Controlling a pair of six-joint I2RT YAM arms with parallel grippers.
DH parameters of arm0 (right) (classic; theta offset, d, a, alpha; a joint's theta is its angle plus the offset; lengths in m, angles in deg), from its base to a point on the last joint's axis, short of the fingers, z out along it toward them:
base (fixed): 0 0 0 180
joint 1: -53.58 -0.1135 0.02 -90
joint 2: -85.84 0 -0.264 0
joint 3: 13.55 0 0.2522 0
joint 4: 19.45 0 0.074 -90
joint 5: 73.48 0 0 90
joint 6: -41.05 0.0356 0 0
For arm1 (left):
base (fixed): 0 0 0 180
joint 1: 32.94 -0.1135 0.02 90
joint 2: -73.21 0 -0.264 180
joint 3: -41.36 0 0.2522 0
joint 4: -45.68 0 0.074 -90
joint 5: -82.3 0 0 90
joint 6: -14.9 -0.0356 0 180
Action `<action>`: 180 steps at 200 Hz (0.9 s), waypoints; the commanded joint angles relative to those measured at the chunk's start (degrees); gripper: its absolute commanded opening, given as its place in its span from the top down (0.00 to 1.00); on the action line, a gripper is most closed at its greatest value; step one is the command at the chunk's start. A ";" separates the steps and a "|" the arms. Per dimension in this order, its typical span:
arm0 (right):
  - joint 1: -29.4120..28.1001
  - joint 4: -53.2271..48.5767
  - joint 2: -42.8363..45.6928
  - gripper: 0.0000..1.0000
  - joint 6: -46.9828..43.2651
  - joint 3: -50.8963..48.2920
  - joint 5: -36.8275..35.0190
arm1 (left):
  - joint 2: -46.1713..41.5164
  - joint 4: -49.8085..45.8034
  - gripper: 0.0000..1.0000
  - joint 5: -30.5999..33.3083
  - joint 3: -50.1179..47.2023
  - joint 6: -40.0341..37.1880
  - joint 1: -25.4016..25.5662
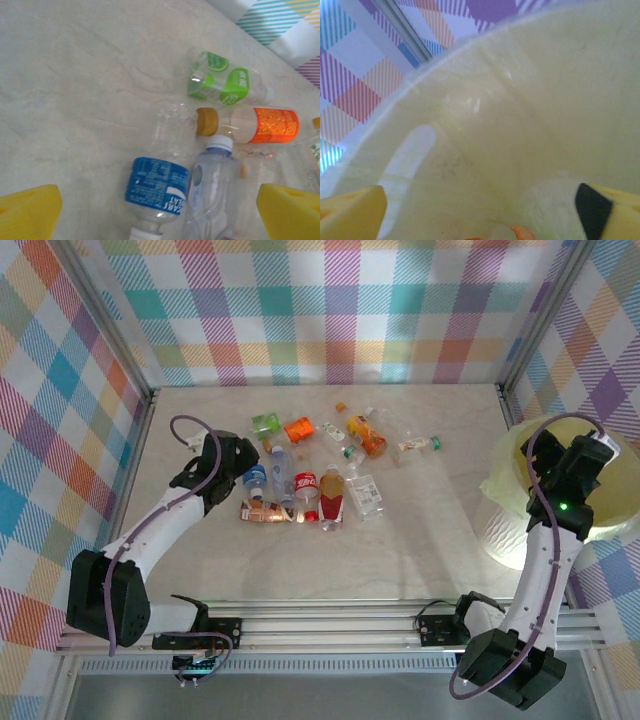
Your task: Put the plastic bottles in the bin
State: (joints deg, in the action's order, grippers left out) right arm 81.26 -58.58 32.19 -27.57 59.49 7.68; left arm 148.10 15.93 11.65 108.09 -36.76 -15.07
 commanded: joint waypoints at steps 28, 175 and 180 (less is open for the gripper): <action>-13.00 -2.82 0.37 0.00 -6.12 8.19 -1.72 | -0.55 -8.72 0.00 -4.05 -0.11 0.01 0.64; -35.05 12.38 -9.11 0.00 -9.63 7.81 28.60 | 4.10 -23.54 0.00 -4.52 0.46 7.58 9.66; -35.06 12.64 -9.18 0.00 -9.74 7.34 28.70 | 3.18 -22.61 0.00 -5.23 -0.54 9.84 9.64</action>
State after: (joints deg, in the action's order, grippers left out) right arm 46.73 -49.47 23.28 -35.81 68.78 34.09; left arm 152.98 -2.25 5.38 108.20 -36.30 -5.67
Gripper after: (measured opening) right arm 0.996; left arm 0.999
